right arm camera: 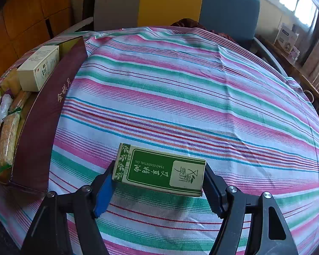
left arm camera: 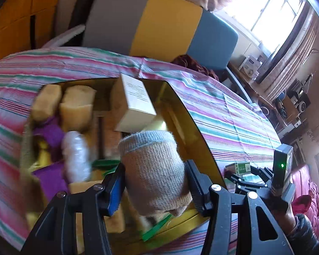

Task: Organize objects
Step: 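Carry the white sock into the tray with the left tool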

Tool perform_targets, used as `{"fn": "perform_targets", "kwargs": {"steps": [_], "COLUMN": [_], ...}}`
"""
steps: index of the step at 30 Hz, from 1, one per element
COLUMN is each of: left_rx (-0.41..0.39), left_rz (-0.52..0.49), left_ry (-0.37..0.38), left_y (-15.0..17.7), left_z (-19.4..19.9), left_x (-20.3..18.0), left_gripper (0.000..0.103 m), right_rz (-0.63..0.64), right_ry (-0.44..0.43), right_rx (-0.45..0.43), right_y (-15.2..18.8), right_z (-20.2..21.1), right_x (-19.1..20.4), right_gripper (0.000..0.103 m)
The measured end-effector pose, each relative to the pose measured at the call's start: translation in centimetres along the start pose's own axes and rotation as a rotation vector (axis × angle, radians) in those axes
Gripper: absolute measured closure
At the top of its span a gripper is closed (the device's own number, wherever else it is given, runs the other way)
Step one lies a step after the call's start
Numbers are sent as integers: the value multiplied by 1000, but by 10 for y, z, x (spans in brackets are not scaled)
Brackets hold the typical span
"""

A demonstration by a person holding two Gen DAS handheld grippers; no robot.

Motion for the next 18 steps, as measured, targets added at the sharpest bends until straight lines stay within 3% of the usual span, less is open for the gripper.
{"fn": "perform_targets", "kwargs": {"steps": [6,13,18], "left_rx": [41,104,123], "left_rz": [56,65,77], "left_ry": [43,-43,-51], "left_y": [-8,-8,-5], "left_z": [-32,-78,-85], "left_x": [-9,4,10], "left_gripper": [49,48,48], "right_rz": [-2,-1,-1], "right_ry": [-3,-10,-11], "right_rx": [1,2,3], "right_y": [-1,-2,-3], "right_z": [-1,-2,-2], "right_x": [0,-1,-2], "right_gripper": [29,29,29]}}
Point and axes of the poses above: each gripper's, at about its wrist camera, not at the fingertips, and z roughly against the way its jaws point, x to its left, y to its underside, the point moved 8 cm from there along -z, roughly the way its jaws point, and after that the axes turned 8 degrees about y, right-handed, at the moved point
